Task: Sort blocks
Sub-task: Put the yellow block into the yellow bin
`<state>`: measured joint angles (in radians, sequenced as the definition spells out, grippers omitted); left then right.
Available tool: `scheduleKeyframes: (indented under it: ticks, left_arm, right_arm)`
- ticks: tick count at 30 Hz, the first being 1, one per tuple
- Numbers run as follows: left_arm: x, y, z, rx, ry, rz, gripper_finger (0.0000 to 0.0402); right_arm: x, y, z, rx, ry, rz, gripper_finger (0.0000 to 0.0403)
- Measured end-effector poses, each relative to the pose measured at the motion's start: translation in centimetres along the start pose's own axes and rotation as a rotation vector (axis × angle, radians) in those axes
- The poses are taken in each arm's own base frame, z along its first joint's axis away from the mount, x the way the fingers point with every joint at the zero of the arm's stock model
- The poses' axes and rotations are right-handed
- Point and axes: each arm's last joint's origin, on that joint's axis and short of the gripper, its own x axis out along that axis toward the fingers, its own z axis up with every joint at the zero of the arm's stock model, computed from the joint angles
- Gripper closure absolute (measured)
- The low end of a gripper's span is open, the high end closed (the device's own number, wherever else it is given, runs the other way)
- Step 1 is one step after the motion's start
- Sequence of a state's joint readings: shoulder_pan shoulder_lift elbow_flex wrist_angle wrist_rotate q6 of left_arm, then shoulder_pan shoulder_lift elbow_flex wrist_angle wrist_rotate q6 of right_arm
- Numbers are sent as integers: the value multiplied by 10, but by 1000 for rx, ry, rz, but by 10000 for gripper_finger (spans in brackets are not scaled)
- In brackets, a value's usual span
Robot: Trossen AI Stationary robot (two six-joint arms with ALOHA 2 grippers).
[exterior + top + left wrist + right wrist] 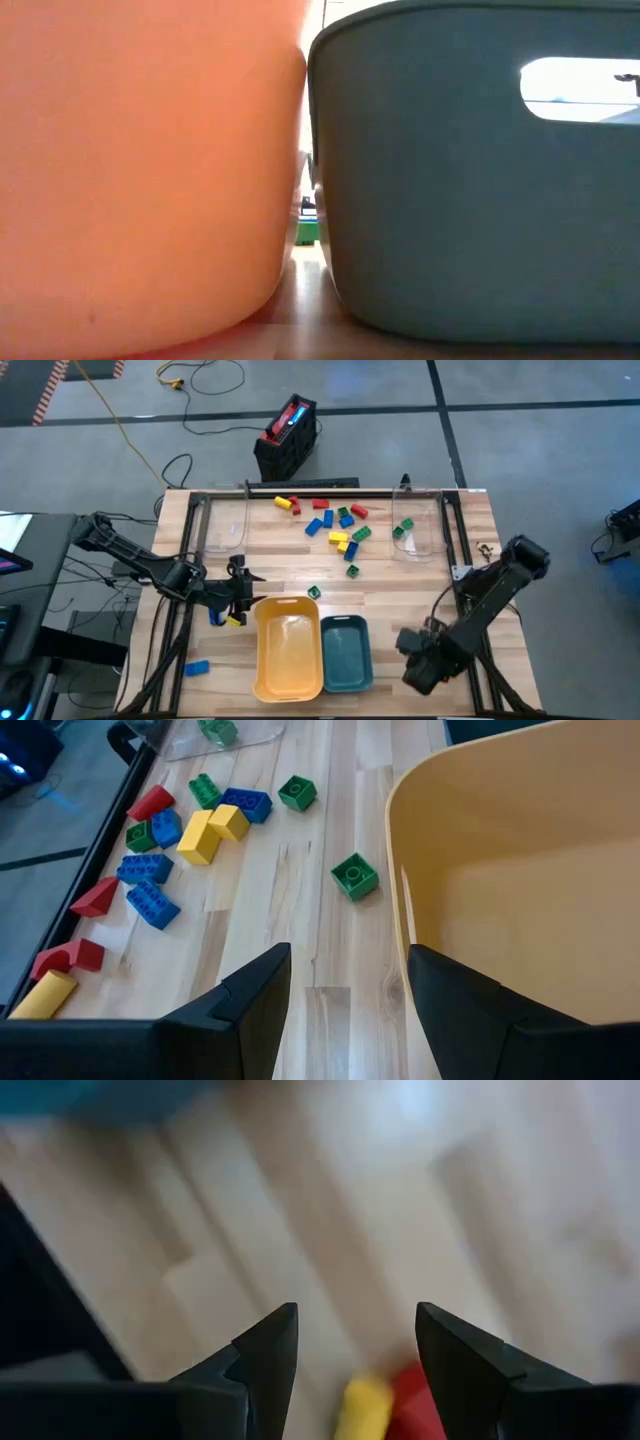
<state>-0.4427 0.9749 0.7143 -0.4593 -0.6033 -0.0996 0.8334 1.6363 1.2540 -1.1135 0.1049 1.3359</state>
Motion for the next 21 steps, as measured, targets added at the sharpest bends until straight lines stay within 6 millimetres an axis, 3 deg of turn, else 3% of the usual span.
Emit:
scheduleKeyframes:
  ticks: [7,13,21]
  left_arm:
    - [0,0,0,32,-3,0,203]
    - [0,0,0,54,-3,0,203]
    - [0,0,1,84,-4,0,203]
  right_arm:
    - [-10,19,-31,130,50,0,166]
    - [3,27,-65,196,70,-60,163]
    - [29,35,-85,131,66,-154,163]
